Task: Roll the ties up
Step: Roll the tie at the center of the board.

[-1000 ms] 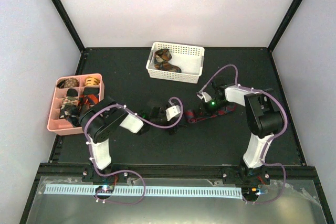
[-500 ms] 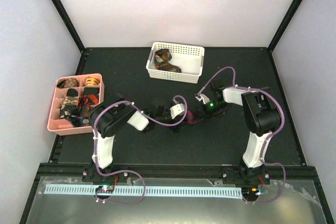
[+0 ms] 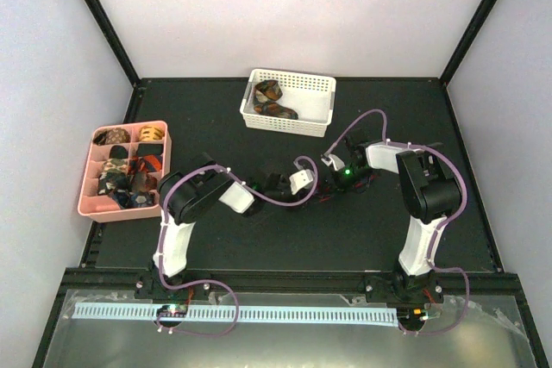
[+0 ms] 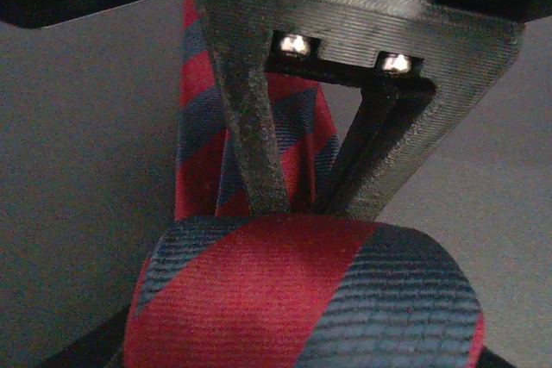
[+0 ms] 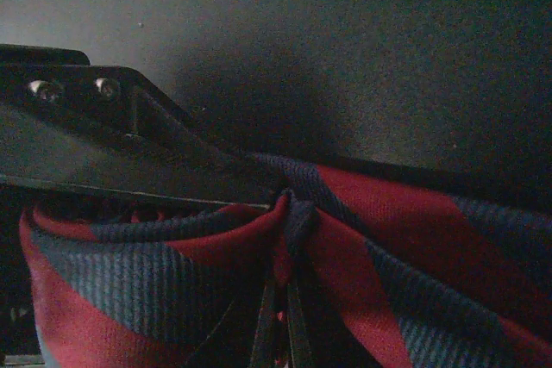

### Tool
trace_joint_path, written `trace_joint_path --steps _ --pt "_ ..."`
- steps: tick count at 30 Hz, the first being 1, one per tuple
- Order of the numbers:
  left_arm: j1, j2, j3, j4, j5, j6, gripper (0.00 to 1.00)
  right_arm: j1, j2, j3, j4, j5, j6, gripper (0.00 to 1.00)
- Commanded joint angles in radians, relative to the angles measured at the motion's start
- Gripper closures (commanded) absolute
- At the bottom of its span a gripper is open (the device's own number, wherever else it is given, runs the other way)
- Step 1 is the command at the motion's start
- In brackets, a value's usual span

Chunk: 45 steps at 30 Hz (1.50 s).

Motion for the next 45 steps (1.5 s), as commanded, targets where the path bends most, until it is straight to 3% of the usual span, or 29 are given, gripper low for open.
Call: trace_joint_path --steps 1,6,10,14,20,27,37,41,45 --pt "-0.008 0.028 0.061 -0.11 -0.032 0.031 0.55 0.016 0.061 -0.05 -0.032 0.135 0.004 0.98" --pt "-0.01 0.022 0.103 -0.356 -0.06 0.149 0.64 0.003 0.016 -0.032 -0.061 0.081 -0.019 0.88" --pt "-0.007 -0.001 0.091 -0.511 -0.077 0.254 0.66 -0.081 -0.049 -0.009 -0.103 0.037 -0.051 0.73" --pt "-0.005 -0.003 0.128 -0.657 -0.069 0.327 0.66 -0.132 -0.109 -0.006 -0.126 -0.016 -0.094 0.63" --pt "0.006 -0.003 0.186 -0.818 -0.103 0.401 0.66 -0.133 -0.084 0.015 -0.063 -0.052 -0.071 0.65" --pt "0.023 -0.003 0.229 -0.896 -0.114 0.397 0.66 -0.134 0.004 0.006 -0.033 0.022 -0.059 0.76" --pt "0.027 0.012 0.285 -0.992 -0.149 0.348 0.63 -0.132 0.008 -0.121 -0.023 0.039 -0.021 0.74" --pt "0.027 -0.01 0.258 -0.959 -0.159 0.309 0.62 -0.132 -0.021 -0.144 -0.004 0.049 -0.013 0.73" --pt "0.024 0.005 0.263 -0.96 -0.165 0.303 0.62 -0.132 -0.055 -0.135 0.013 -0.017 -0.02 0.72"
